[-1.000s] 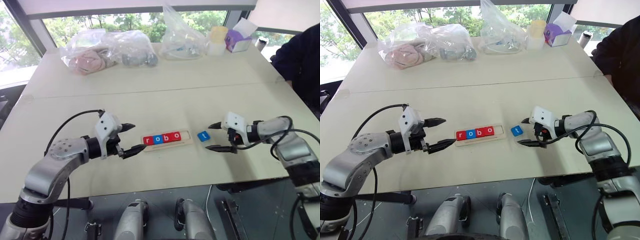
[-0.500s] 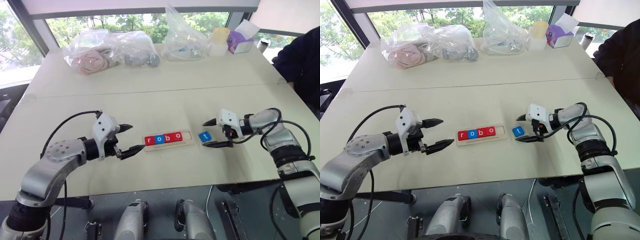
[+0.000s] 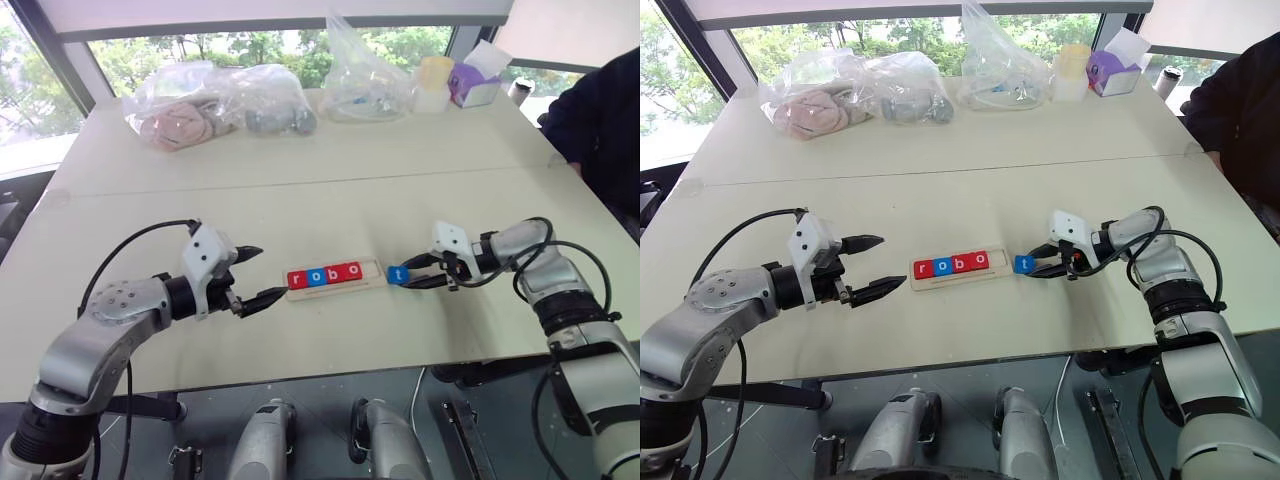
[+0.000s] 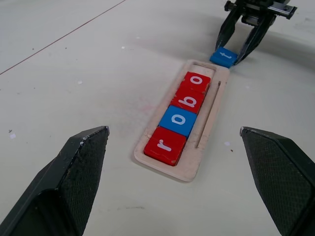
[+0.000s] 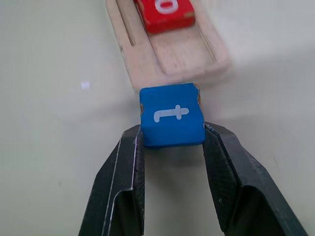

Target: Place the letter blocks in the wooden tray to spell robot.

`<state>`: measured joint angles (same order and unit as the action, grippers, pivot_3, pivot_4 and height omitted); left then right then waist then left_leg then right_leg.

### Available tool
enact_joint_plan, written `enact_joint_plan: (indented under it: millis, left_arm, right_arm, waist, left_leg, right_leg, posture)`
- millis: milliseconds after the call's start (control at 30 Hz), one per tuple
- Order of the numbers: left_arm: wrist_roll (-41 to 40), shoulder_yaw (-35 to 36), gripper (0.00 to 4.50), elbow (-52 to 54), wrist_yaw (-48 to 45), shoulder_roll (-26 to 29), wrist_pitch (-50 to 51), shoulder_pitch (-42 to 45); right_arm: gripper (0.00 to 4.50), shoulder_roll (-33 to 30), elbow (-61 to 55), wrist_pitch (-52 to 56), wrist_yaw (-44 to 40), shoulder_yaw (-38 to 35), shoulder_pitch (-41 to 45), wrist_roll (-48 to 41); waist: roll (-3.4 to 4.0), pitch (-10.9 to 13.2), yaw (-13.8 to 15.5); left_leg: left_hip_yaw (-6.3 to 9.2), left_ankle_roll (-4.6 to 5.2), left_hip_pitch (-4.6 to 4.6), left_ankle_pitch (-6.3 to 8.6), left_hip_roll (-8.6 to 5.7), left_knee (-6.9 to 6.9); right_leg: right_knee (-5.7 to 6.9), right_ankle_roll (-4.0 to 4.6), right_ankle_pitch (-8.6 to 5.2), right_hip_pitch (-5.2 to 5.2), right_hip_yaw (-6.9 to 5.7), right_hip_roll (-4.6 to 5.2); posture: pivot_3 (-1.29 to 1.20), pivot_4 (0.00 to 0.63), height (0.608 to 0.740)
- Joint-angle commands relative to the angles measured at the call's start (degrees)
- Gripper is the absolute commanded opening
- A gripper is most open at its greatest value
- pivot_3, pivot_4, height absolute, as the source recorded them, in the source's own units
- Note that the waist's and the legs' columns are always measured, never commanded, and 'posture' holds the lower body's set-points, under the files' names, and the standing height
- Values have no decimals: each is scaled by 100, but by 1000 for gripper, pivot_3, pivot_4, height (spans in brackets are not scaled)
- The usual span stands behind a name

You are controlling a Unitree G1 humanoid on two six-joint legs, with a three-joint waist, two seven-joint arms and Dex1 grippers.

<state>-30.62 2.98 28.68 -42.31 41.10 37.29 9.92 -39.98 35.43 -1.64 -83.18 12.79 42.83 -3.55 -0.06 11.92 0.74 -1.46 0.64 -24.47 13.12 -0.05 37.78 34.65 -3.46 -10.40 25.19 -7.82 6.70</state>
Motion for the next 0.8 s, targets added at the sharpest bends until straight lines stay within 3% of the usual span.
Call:
enact_joint_plan:
  millis: [33,367,800]
  left_arm:
    - [-10,40,4500,87,-15,1,-55,118]
    - [1,53,4500,132,28,-50,-61,60]
    - [-30,102,4500,260,132,-42,-30,-57]
  right_arm:
    - [1104,27,-647,287,-77,-75,215,-139]
    - [1104,353,-639,253,-25,130,347,76]
    - [1104,625,377,-368,103,233,765,406]
  waist:
    - [0,0,0]
    - [0,0,0]
    - [0,0,-4]
  left_leg:
    - [0,0,0,0,0,0]
    - [0,0,-1,0,-1,16]
    - [-1,0,0,0,-2,21]
  right_leg:
    - [2,0,0,0,0,0]
    - [22,0,-1,3,1,4]
    - [37,0,0,8,4,4]
  posture:
    - [0,150,725]
    - [0,150,725]
    - [0,150,725]
